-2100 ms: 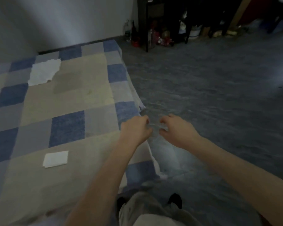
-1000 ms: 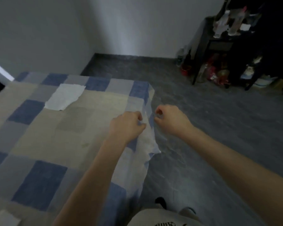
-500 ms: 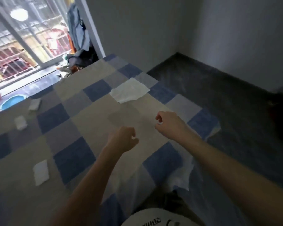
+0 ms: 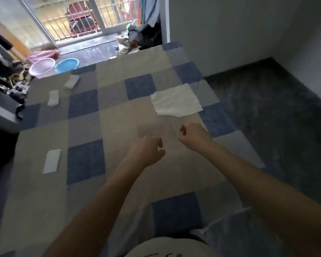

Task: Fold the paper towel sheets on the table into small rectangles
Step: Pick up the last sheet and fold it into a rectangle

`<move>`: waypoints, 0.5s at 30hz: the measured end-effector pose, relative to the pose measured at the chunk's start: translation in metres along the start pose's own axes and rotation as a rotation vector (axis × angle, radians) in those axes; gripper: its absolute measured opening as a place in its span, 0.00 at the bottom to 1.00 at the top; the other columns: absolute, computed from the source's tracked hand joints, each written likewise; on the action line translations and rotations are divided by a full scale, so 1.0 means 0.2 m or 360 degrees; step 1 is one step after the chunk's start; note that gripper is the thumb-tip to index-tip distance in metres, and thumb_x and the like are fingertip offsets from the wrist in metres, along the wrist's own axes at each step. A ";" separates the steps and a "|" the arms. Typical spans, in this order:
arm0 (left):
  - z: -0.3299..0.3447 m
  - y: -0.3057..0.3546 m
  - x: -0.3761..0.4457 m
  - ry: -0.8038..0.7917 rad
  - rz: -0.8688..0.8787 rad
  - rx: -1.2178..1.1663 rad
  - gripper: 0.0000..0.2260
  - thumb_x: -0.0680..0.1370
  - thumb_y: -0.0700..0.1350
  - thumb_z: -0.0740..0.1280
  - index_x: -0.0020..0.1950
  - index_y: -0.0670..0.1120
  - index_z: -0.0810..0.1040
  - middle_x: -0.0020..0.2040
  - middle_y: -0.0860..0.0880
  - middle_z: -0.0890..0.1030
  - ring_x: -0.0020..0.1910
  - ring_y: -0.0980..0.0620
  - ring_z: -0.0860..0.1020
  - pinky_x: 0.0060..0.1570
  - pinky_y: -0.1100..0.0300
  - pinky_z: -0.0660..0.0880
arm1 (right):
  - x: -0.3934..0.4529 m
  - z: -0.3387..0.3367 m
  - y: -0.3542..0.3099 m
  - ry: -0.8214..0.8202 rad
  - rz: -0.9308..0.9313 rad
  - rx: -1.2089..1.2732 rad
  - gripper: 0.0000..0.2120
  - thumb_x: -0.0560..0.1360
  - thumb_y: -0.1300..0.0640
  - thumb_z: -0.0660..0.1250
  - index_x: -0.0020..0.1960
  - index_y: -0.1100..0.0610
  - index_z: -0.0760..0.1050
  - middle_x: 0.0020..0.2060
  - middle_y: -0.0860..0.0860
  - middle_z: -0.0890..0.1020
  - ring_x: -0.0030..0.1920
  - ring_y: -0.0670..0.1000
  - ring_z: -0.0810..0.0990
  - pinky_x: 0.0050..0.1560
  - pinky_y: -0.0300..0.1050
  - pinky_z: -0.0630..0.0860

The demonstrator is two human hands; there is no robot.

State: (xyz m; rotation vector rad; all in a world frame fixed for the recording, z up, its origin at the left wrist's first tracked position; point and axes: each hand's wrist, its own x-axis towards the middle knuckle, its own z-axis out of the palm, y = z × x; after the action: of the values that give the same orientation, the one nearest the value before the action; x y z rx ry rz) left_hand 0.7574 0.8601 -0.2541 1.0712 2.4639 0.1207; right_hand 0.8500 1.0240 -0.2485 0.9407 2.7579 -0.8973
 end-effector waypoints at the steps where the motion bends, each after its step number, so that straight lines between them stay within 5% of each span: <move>1: 0.00 0.02 0.02 0.0007 -0.0004 0.0003 0.13 0.75 0.56 0.65 0.55 0.52 0.78 0.54 0.49 0.81 0.52 0.47 0.78 0.53 0.50 0.76 | 0.03 0.00 0.02 -0.0002 -0.0009 0.0012 0.12 0.73 0.54 0.65 0.51 0.60 0.79 0.43 0.54 0.82 0.42 0.55 0.80 0.46 0.51 0.79; 15: -0.04 0.18 0.25 -0.0153 -0.0058 0.0160 0.13 0.76 0.57 0.63 0.58 0.55 0.77 0.57 0.52 0.80 0.54 0.48 0.79 0.52 0.51 0.77 | 0.41 0.00 0.29 -0.0041 0.0028 0.0081 0.08 0.74 0.59 0.61 0.52 0.59 0.73 0.45 0.54 0.78 0.43 0.55 0.77 0.39 0.47 0.72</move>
State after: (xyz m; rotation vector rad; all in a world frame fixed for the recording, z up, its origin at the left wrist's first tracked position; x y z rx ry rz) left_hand 0.7479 0.9222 -0.2570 1.0474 2.4235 -0.0653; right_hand 0.8174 1.1048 -0.3006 0.9528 2.7131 -0.9743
